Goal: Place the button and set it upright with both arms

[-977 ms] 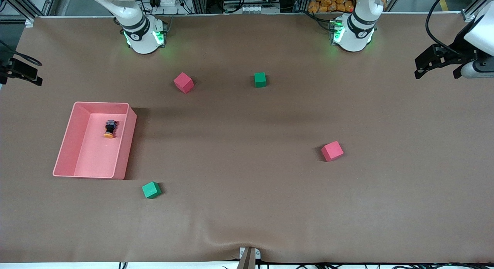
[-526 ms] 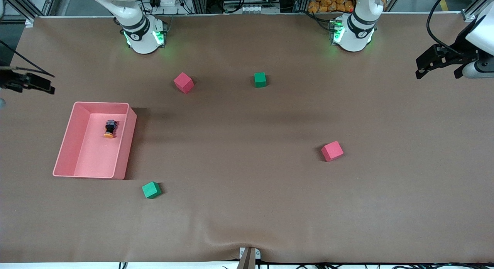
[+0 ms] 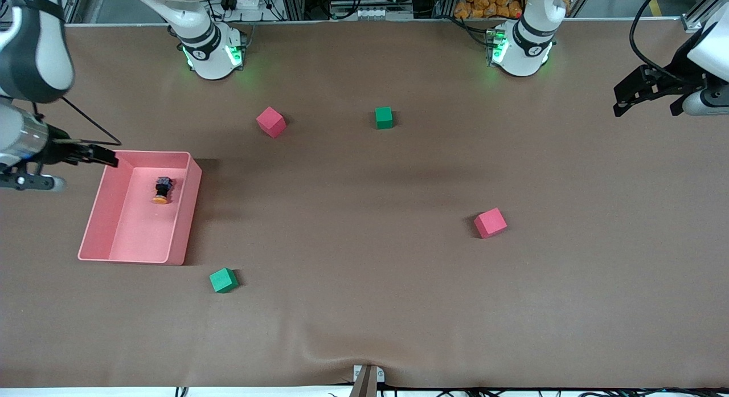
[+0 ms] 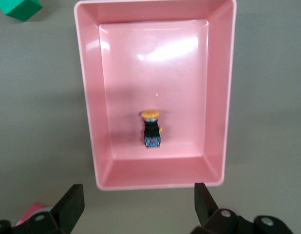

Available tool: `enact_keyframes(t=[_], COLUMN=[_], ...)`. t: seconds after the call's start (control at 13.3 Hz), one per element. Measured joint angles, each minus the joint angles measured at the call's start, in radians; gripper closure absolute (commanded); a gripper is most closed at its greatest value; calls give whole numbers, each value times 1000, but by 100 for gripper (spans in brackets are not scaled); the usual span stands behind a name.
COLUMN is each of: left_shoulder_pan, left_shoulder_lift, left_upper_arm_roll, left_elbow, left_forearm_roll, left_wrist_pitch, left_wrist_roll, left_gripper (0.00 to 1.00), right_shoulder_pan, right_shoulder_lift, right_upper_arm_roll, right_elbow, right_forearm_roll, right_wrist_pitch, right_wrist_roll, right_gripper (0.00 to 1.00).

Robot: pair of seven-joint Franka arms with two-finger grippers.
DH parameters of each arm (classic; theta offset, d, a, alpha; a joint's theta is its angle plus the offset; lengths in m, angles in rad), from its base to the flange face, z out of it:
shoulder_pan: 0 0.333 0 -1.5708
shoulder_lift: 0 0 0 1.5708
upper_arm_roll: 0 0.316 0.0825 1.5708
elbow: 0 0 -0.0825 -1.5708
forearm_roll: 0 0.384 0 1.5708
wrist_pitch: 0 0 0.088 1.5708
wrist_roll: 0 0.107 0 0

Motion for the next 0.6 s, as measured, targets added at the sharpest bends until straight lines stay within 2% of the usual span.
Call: enact_keyframes(t=[0.3, 0.6], left_shoulder_pan=[0, 0], left_shoulder_lift=[0, 0], left_upper_arm_roll=[0, 0], left_elbow=[0, -1], left_forearm_roll=[0, 0], left_wrist_pitch=[-5, -6], left_wrist_roll=[0, 0], left_gripper=[0, 0], right_shoulder_pan=[-11, -12], right_shoulder_lift=[14, 30], right_upper_arm_roll=[-1, -1], right_elbow=[-144, -212], right_forearm_roll=[0, 0], right_wrist_pitch=[228, 321], right_wrist_roll=[0, 0], right_gripper=[0, 0])
